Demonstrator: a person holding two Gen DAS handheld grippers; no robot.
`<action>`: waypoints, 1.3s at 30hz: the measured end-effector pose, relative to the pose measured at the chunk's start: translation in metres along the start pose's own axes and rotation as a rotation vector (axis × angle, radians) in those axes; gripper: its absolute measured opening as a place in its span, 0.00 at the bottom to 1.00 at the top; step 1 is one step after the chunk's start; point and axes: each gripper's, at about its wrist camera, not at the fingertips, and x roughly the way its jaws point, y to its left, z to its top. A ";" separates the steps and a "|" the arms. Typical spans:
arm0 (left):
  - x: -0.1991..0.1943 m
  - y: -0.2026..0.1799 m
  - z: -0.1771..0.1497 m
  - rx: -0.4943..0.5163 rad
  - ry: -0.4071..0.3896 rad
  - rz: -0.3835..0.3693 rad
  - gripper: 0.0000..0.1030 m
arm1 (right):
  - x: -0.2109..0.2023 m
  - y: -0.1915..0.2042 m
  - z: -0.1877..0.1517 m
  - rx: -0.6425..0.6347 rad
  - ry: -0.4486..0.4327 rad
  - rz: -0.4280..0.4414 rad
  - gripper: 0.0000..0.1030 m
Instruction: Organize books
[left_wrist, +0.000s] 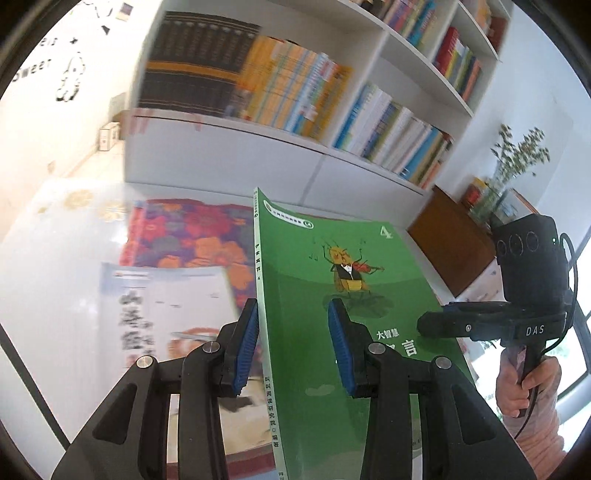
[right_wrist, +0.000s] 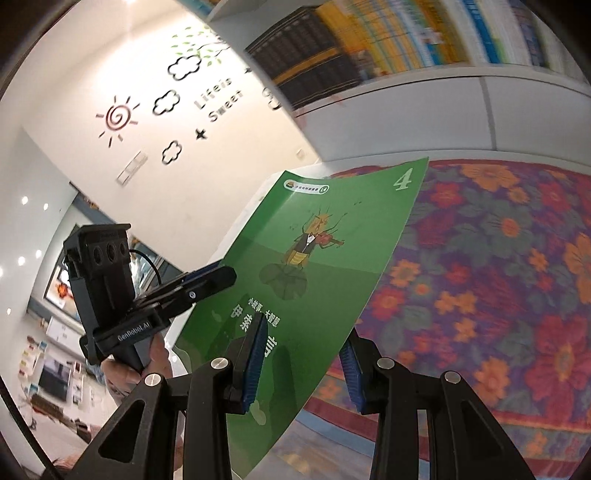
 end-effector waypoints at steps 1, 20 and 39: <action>-0.003 0.007 0.000 -0.009 -0.004 0.011 0.33 | 0.006 0.004 0.002 -0.006 0.007 0.007 0.37; 0.016 0.120 -0.043 -0.188 0.049 0.105 0.33 | 0.142 0.024 0.027 -0.039 0.114 0.047 0.37; 0.028 0.135 -0.054 -0.208 0.061 0.163 0.33 | 0.183 -0.001 0.018 0.064 0.161 0.040 0.38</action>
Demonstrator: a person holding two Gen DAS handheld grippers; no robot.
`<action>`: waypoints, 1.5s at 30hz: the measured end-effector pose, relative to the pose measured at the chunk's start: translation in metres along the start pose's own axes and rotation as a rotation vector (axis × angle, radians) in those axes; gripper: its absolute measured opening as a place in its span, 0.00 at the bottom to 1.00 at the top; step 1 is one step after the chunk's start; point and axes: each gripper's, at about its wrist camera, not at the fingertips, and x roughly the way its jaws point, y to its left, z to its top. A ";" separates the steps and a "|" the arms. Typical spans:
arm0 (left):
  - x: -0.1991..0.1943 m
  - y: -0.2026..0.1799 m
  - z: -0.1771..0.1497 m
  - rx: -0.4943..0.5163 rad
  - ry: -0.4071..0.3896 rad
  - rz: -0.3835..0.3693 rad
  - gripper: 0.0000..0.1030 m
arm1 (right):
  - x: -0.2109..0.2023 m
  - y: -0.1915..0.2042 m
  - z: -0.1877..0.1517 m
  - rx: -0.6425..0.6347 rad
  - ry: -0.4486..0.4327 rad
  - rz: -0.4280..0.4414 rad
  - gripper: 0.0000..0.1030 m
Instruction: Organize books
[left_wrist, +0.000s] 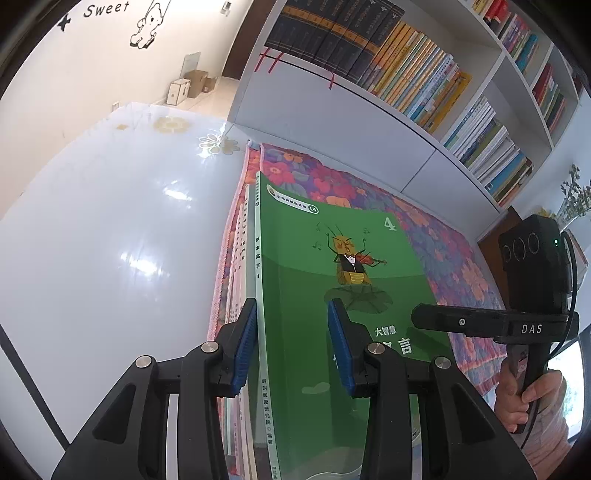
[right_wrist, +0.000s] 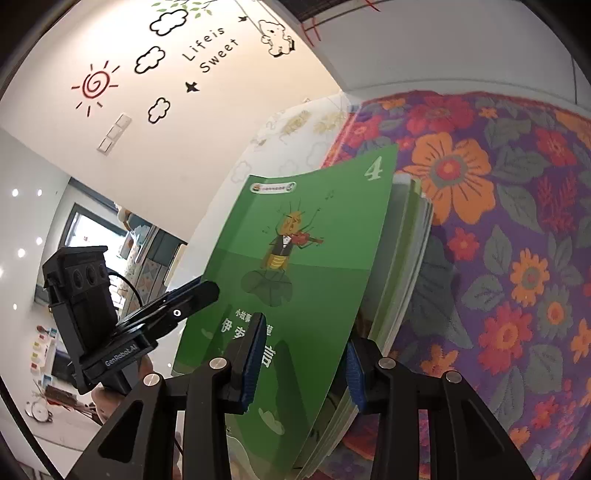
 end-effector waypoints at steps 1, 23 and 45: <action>0.001 0.000 0.000 0.000 0.000 0.000 0.33 | 0.000 -0.001 0.000 0.003 -0.001 0.001 0.38; -0.051 -0.036 -0.005 0.013 -0.184 0.269 0.99 | -0.030 0.016 -0.016 0.070 -0.063 -0.145 0.87; -0.064 -0.093 -0.041 0.080 -0.164 0.350 0.99 | -0.046 0.022 -0.027 0.025 -0.069 -0.205 0.98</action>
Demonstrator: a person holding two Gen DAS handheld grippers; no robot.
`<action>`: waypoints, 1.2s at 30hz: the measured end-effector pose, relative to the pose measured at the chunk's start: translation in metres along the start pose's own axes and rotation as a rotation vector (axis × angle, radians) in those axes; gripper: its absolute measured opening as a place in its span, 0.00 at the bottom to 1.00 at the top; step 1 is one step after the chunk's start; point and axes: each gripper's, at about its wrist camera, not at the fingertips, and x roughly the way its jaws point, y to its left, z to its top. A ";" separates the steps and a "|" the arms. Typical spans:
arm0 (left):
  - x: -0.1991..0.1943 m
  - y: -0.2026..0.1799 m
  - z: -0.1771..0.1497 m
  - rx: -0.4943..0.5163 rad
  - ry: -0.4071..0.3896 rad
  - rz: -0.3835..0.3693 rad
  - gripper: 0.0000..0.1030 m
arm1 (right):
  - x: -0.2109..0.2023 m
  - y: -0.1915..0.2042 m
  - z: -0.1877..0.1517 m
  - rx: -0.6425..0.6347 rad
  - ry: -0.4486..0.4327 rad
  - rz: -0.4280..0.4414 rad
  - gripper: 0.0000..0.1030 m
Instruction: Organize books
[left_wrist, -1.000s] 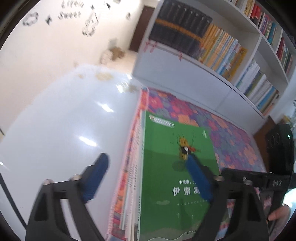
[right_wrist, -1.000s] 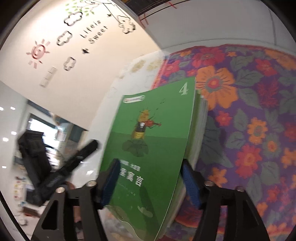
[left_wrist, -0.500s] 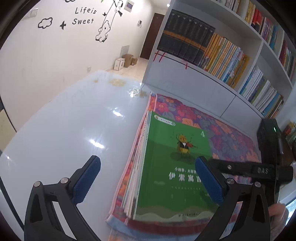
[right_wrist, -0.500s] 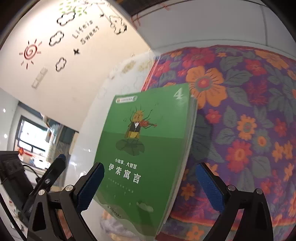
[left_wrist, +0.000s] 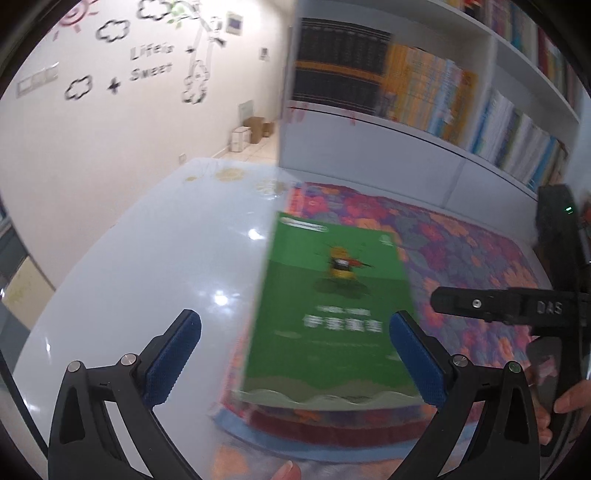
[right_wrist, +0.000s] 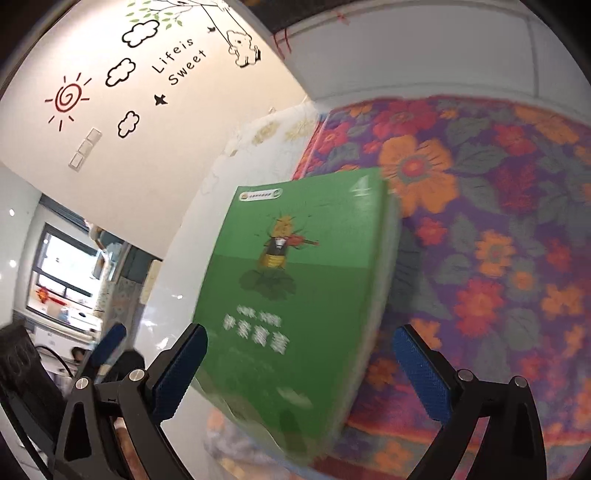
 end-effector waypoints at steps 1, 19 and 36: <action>-0.002 -0.008 -0.001 0.011 -0.007 -0.009 0.99 | -0.011 -0.002 -0.005 -0.011 -0.021 -0.023 0.98; -0.009 -0.154 -0.082 0.161 0.021 -0.126 0.99 | -0.157 -0.078 -0.152 0.026 -0.366 -0.461 1.00; -0.008 -0.166 -0.111 0.189 0.043 -0.074 0.99 | -0.148 -0.093 -0.180 0.046 -0.376 -0.583 1.00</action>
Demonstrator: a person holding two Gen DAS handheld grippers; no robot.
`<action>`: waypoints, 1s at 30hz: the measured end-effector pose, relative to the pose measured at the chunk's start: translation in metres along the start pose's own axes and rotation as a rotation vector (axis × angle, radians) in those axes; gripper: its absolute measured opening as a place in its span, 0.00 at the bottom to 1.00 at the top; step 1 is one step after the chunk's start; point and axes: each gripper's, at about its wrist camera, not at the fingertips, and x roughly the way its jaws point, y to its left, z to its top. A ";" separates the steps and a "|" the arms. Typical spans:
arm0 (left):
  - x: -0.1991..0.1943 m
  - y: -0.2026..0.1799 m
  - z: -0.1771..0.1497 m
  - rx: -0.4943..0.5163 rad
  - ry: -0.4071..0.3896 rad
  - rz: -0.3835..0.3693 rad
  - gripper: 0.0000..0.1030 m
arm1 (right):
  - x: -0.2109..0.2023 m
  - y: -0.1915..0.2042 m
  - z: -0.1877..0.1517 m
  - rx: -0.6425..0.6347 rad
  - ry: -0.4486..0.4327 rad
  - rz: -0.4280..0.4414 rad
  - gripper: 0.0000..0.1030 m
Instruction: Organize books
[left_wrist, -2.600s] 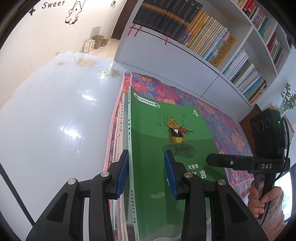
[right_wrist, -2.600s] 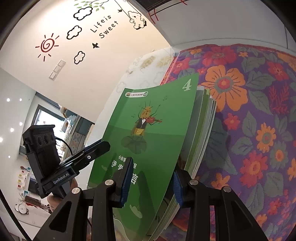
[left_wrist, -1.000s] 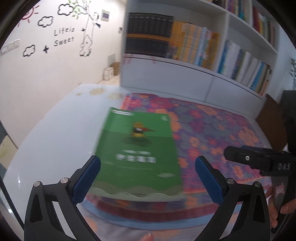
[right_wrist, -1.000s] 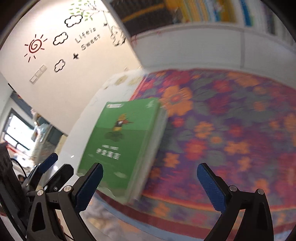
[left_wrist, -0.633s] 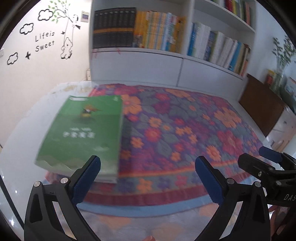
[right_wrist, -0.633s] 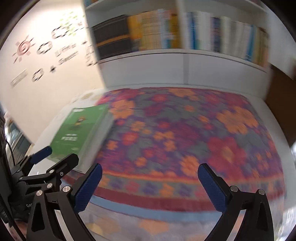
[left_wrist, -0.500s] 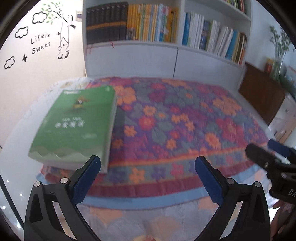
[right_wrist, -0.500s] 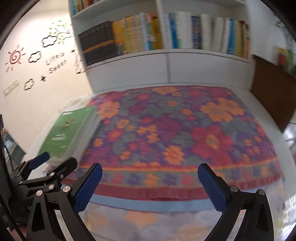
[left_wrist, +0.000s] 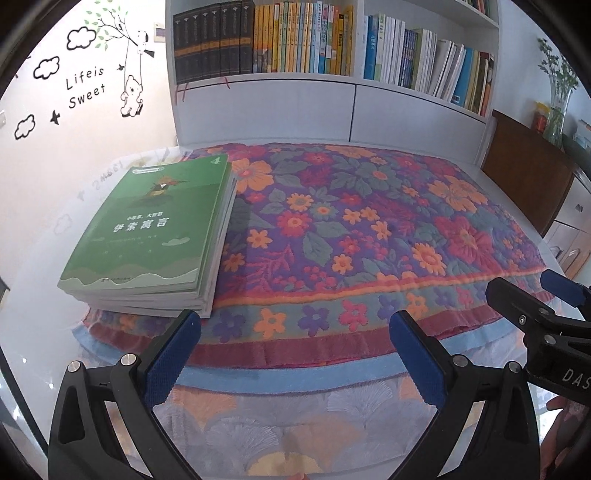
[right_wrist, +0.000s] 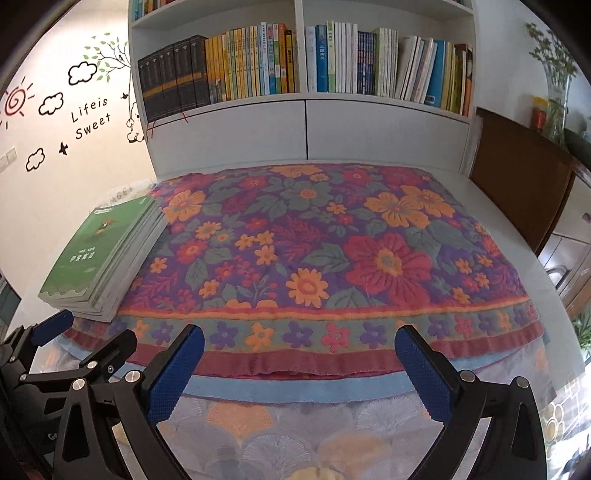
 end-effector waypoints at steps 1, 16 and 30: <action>-0.001 0.001 0.000 -0.002 -0.002 0.001 0.99 | -0.001 0.000 0.000 0.002 -0.002 0.005 1.00; -0.002 0.005 0.000 -0.008 -0.002 -0.007 0.99 | -0.003 0.006 0.001 0.004 0.015 0.025 1.00; 0.001 0.009 0.001 -0.021 0.005 -0.008 0.99 | -0.001 0.012 0.002 -0.004 0.032 0.023 1.00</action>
